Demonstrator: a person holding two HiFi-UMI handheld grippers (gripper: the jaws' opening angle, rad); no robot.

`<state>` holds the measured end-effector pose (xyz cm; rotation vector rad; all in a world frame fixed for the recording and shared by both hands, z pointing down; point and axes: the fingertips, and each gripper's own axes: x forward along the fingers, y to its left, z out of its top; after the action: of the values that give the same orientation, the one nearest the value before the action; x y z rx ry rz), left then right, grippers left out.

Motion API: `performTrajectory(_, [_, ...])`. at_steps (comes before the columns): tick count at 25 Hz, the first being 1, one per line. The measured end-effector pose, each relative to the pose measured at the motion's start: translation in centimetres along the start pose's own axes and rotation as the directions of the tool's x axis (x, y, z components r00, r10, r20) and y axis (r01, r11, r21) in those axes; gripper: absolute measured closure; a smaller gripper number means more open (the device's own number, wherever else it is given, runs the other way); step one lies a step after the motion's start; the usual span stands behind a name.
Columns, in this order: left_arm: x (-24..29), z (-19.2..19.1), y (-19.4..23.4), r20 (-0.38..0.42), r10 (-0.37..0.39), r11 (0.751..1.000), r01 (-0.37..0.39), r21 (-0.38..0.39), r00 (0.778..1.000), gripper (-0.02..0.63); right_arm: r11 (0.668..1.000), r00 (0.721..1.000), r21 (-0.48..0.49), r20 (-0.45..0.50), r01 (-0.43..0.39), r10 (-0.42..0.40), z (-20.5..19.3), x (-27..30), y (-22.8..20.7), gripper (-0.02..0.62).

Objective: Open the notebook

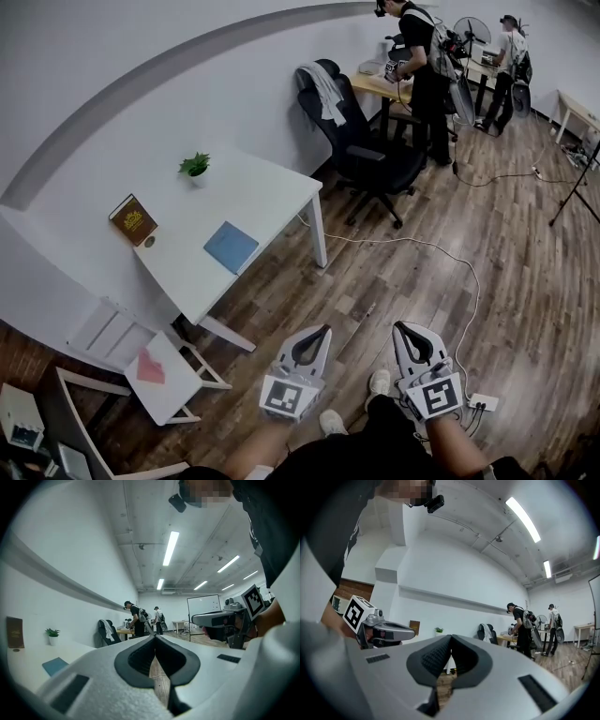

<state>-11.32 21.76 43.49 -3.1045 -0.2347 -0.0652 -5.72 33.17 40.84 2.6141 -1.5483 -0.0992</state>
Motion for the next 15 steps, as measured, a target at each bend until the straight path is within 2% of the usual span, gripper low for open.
performTrajectory(5, [3.1,-0.9,1.6,0.008,0.028,0.999,-0.028,0.027,1.0,0.603,0.999,0.999,-0.016,0.001,-0.032,0.032,-1.0,2.4,-2.9,0.592])
performTrajectory(15, [12.5,0.5,4.2,-0.011,0.123,0.991,-0.122,0.047,0.992,0.603,0.992,0.991,-0.006,0.03,-0.128,0.128,-1.6,8.7,-11.9,0.592])
